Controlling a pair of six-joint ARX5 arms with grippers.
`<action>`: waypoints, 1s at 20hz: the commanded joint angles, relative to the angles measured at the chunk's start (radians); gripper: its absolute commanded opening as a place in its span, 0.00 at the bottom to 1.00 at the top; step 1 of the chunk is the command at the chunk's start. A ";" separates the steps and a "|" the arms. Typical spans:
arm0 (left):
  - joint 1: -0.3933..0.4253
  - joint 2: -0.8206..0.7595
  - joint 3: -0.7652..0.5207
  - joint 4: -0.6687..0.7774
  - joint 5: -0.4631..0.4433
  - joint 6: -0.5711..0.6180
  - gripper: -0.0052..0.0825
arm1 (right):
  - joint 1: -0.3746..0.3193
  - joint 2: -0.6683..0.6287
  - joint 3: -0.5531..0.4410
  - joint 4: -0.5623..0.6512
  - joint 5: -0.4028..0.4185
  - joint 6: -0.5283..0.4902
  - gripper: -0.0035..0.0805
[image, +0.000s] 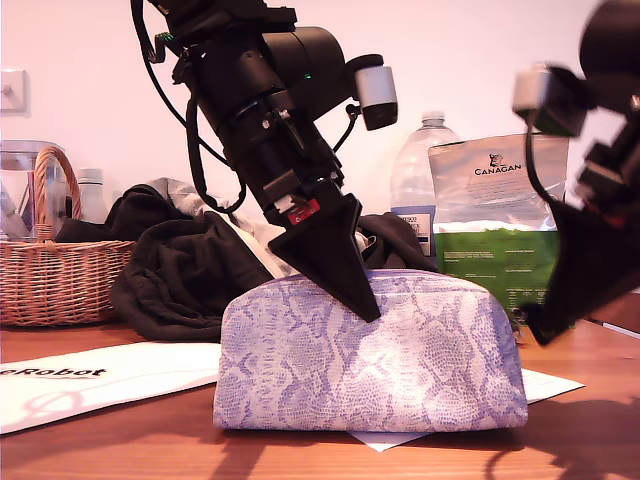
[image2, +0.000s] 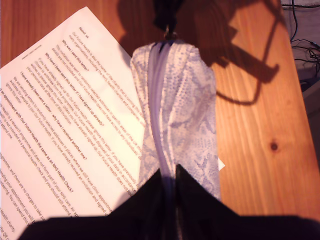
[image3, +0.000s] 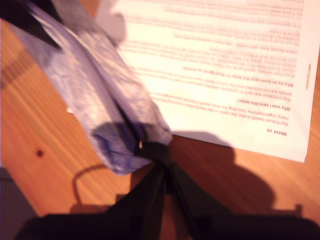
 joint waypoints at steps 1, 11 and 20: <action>-0.001 0.019 -0.003 -0.006 -0.005 0.005 0.04 | 0.029 -0.025 0.038 0.000 0.013 0.005 0.03; -0.002 0.019 -0.003 -0.009 -0.007 0.005 0.04 | 0.088 -0.095 0.047 -0.011 0.133 0.030 0.03; -0.002 0.019 -0.003 -0.007 -0.006 0.005 0.04 | 0.094 -0.192 0.049 0.010 0.129 0.032 0.03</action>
